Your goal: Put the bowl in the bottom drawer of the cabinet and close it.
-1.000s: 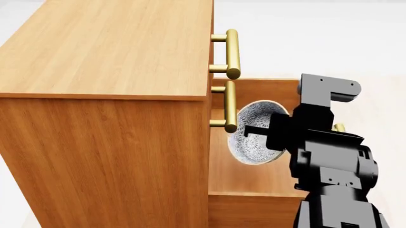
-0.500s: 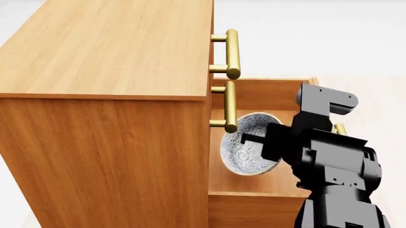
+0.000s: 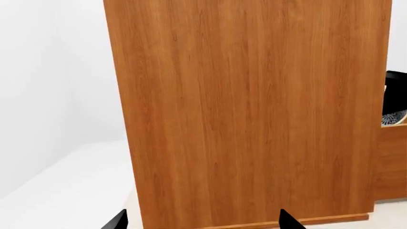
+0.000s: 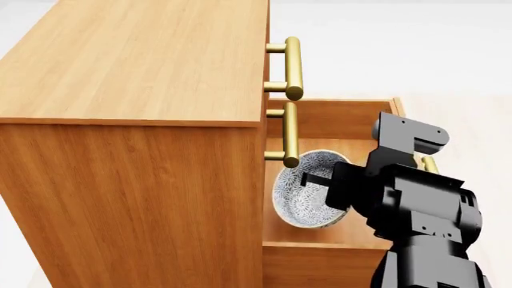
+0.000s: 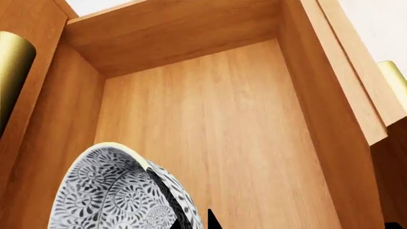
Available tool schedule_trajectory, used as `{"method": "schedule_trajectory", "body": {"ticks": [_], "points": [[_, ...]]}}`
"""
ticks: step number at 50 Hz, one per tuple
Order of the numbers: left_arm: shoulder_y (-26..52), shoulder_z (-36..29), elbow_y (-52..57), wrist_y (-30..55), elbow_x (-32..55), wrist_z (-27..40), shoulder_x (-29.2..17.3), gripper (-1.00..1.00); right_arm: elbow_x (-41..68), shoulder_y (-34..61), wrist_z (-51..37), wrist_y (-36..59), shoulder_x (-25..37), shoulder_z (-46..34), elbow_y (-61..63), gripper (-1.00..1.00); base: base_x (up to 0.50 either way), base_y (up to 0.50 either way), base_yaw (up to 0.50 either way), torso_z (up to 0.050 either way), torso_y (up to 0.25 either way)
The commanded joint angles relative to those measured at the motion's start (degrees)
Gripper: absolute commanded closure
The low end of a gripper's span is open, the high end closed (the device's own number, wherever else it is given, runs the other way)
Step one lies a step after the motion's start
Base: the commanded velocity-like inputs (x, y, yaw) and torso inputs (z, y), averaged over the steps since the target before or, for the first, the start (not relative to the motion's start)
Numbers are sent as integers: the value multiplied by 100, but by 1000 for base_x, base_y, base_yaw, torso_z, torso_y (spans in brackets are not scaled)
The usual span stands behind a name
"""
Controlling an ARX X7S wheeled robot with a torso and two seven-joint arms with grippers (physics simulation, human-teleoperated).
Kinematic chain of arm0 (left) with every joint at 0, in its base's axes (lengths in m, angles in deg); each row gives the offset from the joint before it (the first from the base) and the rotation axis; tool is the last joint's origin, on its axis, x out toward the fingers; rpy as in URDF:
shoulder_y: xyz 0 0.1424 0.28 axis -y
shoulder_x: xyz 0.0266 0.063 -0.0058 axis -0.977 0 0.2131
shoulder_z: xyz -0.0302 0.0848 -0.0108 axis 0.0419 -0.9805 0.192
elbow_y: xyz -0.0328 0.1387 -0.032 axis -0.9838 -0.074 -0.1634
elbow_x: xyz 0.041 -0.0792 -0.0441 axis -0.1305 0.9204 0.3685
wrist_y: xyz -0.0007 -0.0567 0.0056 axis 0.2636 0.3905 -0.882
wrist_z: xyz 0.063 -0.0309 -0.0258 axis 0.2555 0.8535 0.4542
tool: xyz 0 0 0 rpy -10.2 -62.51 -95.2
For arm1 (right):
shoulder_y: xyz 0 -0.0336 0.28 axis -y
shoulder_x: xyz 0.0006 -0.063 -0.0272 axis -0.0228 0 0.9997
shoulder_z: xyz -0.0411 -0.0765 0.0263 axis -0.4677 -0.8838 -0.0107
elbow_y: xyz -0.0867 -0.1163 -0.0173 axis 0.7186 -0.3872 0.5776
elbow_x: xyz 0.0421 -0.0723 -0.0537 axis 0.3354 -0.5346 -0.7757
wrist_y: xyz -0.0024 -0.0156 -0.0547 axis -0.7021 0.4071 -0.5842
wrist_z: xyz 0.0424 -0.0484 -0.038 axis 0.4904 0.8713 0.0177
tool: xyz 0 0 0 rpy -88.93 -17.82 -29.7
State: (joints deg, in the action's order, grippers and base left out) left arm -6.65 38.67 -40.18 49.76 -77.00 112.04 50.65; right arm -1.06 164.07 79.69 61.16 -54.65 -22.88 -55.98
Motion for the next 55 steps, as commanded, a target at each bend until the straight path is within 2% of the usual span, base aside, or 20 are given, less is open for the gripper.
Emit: {"method": "schedule_trajectory", "body": {"ticks": [1,17,18,55], "points": [[4,-5,0,-2,5,7,-4,-100,4,-38,20,9,-15,149,-8,100,0,0,0,0,0],[-15,-1,125,85,20,30,-41,-100,-125,-163,17,-214,-31,12,-8,100,0,0,0,0,0],[-14,-2,126,86,21,29,-42,-100,-84,-156,11,-198,-21,52,-9,-100,0,0,0,0,0],[16,-40,7,5,6,41,-28,-100,-70,475,374,-549,53,-338,55,-100,0,0,0,0,0]]}}
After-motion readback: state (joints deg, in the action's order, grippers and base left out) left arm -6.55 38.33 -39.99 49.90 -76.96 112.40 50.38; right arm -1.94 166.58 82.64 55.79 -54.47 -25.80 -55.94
